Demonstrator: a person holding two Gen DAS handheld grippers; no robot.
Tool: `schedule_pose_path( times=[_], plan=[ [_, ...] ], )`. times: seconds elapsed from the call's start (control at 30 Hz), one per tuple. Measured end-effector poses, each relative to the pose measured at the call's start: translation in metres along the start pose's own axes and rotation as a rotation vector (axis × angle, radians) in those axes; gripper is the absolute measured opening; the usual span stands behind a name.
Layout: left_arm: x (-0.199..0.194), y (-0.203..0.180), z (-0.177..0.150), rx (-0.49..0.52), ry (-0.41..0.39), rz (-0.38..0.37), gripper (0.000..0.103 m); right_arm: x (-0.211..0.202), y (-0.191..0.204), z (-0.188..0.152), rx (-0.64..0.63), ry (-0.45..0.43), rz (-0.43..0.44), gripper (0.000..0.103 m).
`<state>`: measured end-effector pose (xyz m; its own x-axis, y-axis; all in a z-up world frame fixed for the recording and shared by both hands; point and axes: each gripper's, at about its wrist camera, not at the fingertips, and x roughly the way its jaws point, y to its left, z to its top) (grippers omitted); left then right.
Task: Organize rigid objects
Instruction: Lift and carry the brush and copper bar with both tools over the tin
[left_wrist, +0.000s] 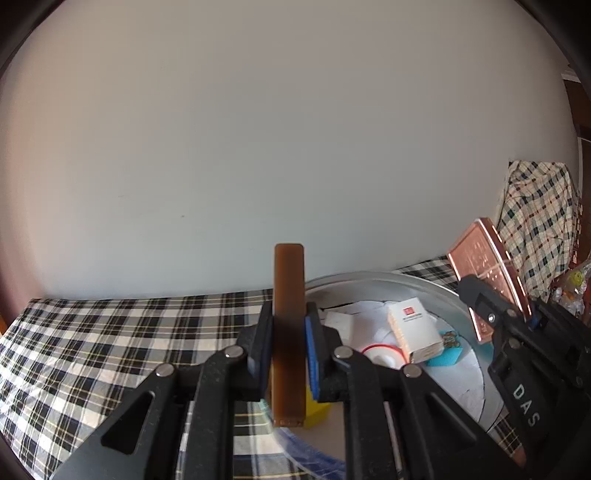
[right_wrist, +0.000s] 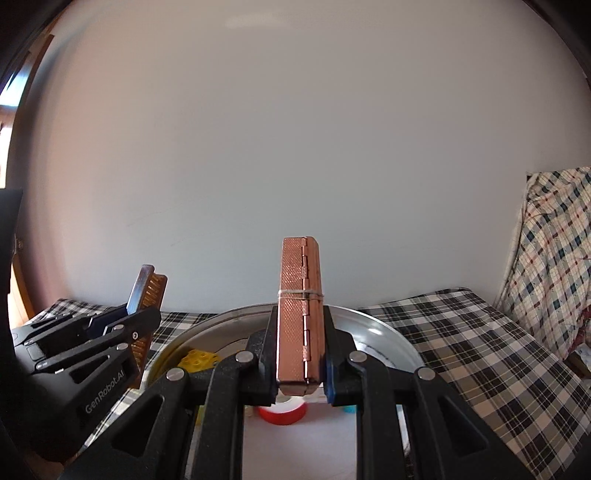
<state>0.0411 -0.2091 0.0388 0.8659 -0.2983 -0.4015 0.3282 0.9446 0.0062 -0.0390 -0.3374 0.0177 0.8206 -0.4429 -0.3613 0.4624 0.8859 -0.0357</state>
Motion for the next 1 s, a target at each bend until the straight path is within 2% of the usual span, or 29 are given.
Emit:
schedule_pose_path(
  times=[0.43,1.0],
  plan=[
    [0.026,-0.032,0.005,0.026,0.037,-0.037,0.013,0.020,-0.029,0.008,-0.008,0.024,-0.085,0.019],
    [0.046,-0.048,0.002,0.056,0.080,-0.035,0.013,0.059,-0.048,0.006,-0.024,0.102,-0.130,0.019]
  ],
)
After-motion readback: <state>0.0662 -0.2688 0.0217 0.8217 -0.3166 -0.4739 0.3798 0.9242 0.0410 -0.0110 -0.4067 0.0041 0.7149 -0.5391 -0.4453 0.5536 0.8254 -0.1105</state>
